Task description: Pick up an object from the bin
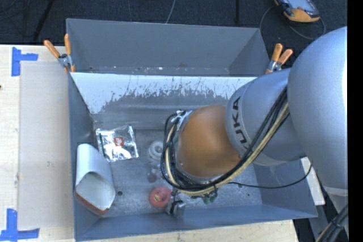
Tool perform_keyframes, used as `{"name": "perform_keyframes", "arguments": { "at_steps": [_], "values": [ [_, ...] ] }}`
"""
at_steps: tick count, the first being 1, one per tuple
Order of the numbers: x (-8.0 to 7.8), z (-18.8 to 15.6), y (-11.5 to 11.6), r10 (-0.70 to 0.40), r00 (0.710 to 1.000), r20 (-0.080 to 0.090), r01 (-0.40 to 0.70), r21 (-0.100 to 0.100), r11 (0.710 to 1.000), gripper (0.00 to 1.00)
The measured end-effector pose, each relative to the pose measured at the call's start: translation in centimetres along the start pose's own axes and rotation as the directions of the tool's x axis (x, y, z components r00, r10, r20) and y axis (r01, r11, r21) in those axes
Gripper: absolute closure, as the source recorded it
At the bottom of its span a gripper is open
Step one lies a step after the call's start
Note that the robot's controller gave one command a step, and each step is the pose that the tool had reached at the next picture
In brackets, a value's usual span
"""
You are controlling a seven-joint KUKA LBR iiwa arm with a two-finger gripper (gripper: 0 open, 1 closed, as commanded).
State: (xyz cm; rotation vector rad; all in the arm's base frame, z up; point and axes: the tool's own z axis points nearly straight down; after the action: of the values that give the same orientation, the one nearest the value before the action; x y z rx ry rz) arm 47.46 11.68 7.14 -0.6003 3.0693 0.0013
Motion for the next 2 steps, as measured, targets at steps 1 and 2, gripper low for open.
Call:
{"name": "perform_keyframes", "arguments": {
  "at_steps": [1,2],
  "values": [
    [-0.1,-3.0,0.3,0.035,0.999,-0.011,-0.035,-0.001,0.999,0.0],
    [-0.1,-2.8,1.4,0.123,0.992,-0.014,-0.123,0.0,0.992,0.0]
  ]
}}
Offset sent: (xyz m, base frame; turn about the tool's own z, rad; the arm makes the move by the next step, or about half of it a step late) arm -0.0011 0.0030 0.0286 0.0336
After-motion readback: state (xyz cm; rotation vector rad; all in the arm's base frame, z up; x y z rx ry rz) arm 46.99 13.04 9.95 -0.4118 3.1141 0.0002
